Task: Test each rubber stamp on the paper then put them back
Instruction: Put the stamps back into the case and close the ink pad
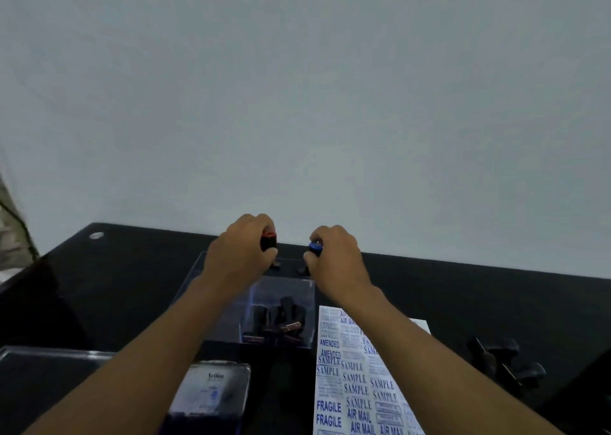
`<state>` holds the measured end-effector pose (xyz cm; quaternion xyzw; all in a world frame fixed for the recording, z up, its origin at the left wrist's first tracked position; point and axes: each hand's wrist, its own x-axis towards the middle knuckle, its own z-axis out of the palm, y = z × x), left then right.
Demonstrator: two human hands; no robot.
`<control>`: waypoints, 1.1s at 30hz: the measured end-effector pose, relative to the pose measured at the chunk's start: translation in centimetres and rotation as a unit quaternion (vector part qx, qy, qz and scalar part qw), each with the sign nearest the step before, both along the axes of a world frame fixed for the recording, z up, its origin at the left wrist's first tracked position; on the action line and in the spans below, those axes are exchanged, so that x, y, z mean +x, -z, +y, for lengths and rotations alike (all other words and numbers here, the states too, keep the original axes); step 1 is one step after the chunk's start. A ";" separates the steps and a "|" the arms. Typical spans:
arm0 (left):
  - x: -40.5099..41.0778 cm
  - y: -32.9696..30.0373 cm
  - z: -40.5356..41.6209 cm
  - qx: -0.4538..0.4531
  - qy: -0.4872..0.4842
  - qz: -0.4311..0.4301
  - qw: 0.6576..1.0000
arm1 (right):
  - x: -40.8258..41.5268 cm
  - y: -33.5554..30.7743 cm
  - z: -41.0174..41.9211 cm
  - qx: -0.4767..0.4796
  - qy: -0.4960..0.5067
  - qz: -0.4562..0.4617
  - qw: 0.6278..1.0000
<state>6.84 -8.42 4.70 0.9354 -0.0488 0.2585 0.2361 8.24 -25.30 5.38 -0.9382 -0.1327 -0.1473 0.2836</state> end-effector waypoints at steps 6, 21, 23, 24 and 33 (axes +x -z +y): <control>3.0 2.5 1.7 0.027 -0.020 0.042 0.999 | 3.3 2.2 2.3 0.000 -0.002 0.021 1.000; 8.1 6.9 0.6 0.215 0.006 0.265 0.940 | 6.2 7.4 3.5 -0.246 0.024 0.111 0.963; 8.1 7.0 0.6 0.225 0.002 0.272 0.936 | 6.2 7.4 3.4 -0.232 0.019 0.117 0.965; 7.9 7.0 0.6 0.233 -0.004 0.271 0.934 | 6.1 7.4 3.4 -0.221 0.015 0.115 0.968; 3.3 3.3 -3.7 0.190 0.001 0.158 0.969 | 1.4 4.3 -1.7 -0.122 0.035 0.043 0.991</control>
